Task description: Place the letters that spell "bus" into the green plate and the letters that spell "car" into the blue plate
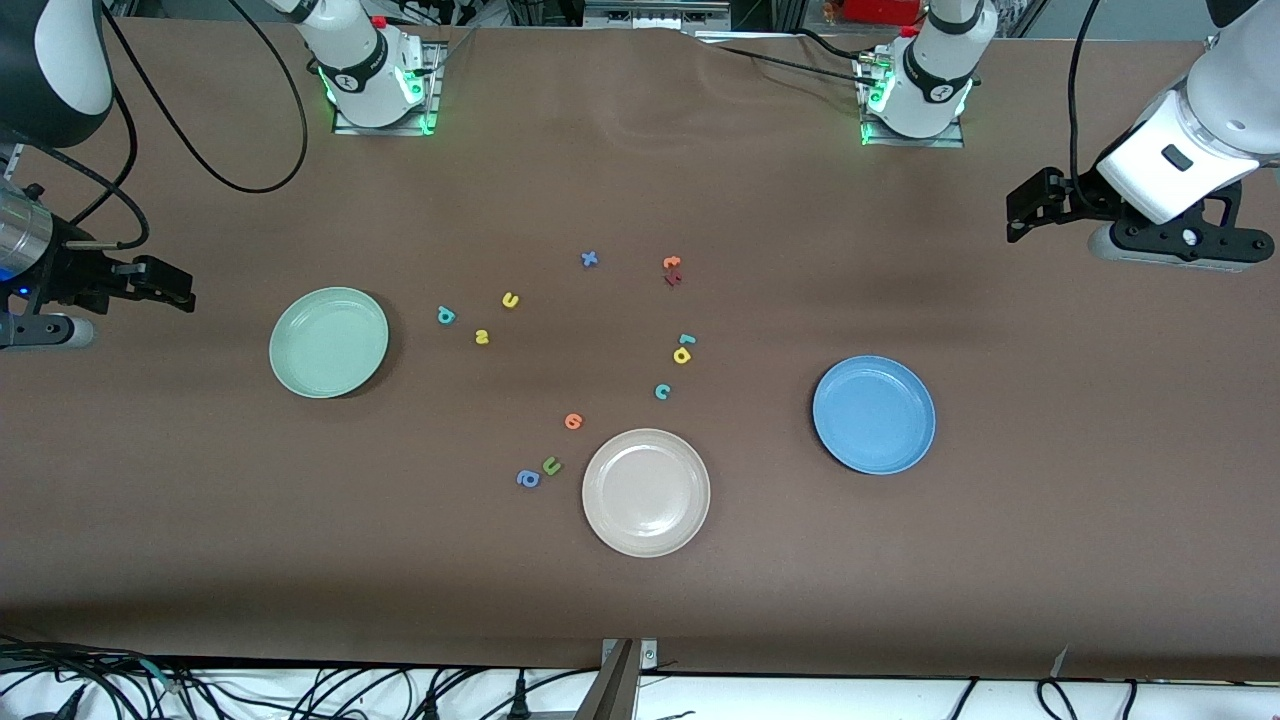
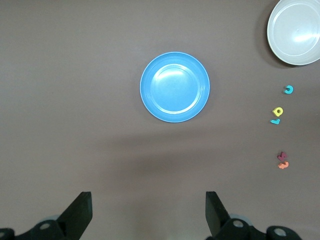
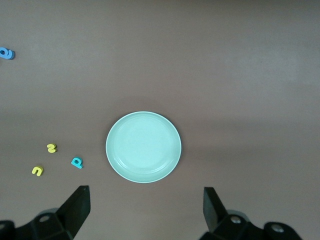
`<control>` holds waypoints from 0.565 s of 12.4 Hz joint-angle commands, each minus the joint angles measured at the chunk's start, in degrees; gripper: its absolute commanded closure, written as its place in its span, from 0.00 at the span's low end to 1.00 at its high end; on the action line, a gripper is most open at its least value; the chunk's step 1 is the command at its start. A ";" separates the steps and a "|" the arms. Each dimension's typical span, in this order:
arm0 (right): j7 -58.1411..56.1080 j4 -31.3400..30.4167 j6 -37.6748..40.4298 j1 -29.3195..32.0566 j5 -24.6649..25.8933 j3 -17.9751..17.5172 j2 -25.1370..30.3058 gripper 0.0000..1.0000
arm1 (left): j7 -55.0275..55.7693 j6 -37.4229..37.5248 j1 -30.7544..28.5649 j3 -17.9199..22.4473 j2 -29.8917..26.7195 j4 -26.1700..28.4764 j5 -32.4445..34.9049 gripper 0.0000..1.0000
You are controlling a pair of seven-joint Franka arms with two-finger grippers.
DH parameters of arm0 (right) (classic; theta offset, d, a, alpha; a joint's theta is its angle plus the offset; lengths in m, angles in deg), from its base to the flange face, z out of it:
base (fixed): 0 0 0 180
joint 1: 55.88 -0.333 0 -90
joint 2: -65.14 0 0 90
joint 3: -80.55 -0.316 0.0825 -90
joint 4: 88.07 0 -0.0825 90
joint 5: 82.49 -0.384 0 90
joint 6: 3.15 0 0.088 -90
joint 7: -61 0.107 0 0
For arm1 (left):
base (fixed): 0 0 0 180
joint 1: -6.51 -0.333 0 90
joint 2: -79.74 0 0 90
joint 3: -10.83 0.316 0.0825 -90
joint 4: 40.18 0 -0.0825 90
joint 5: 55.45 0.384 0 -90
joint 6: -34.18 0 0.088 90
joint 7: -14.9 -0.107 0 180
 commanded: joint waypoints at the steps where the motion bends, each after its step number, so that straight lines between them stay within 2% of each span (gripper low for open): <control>1: 2.68 -0.15 1.45 0.59 -0.22 -0.88 0.47 0.00 | 0.18 0.79 -0.69 -0.69 -0.65 0.03 -1.13 0.00; 7: 4.35 -1.46 0.67 0.59 -1.62 -1.06 0.56 0.00 | 0.18 0.79 -0.60 -0.69 -0.65 0.03 -1.13 0.00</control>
